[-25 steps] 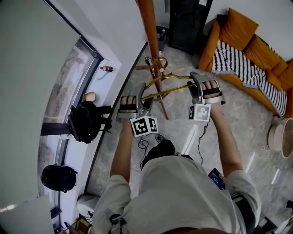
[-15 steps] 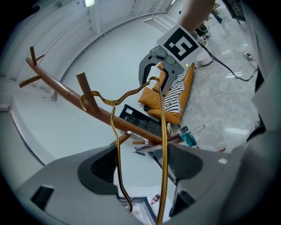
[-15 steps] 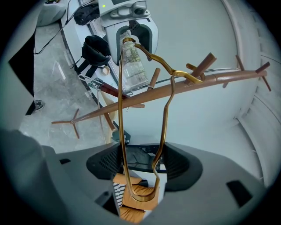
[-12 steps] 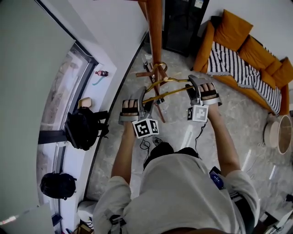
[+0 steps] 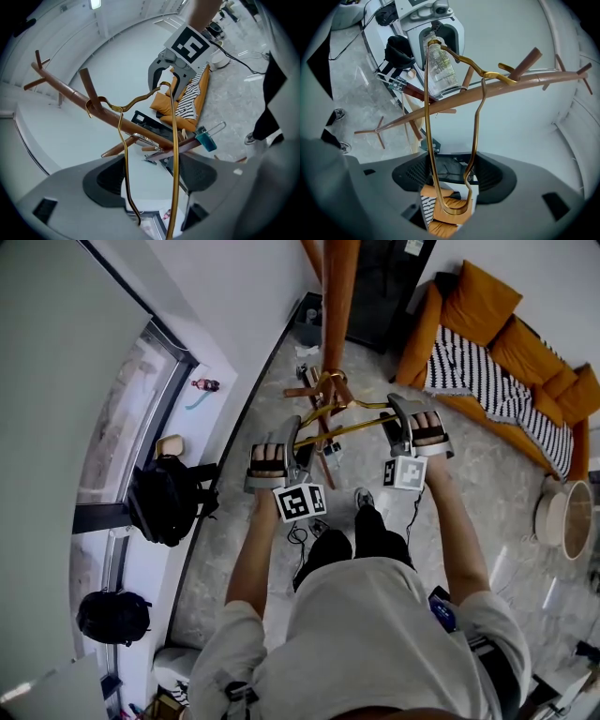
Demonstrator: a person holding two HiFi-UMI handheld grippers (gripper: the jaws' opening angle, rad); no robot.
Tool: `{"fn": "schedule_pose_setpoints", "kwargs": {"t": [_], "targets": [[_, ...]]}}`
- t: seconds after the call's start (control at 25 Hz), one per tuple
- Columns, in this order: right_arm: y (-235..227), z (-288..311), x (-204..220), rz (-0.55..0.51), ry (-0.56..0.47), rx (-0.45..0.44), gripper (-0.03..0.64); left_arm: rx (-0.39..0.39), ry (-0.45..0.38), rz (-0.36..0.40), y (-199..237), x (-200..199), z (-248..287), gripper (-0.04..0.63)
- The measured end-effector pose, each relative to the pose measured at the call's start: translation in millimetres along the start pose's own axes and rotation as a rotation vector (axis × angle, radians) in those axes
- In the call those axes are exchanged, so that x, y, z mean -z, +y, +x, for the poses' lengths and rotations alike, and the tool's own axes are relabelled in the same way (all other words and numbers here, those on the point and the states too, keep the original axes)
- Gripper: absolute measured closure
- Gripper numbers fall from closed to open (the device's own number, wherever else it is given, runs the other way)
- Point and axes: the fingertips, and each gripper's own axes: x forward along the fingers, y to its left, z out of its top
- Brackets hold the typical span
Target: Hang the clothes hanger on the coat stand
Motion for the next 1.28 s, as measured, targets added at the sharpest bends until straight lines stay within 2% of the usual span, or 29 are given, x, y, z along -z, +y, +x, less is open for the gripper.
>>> {"fn": "schedule_pose_setpoints", "kwargs": {"t": [0.4,0.84,1.08,1.28], "targets": [[7,2,-2,0.007,-0.060,-0.027,0.347,-0.019,0.050,0.023,-3,2,0,0.251],[7,2,-8,0.053,-0.124,-0.043,0.341,-0.080,0.094,0.027,0,6,-8,0.249],[10,-5,-11,0.061,-0.130,-0.047,0.334,-0.095,0.101,0.047,2,8,-13,0.239],[14,-12,-15,0.101,-0.146,-0.064,0.322,-0.100,0.091,0.029,1,11,-18,0.232]]}}
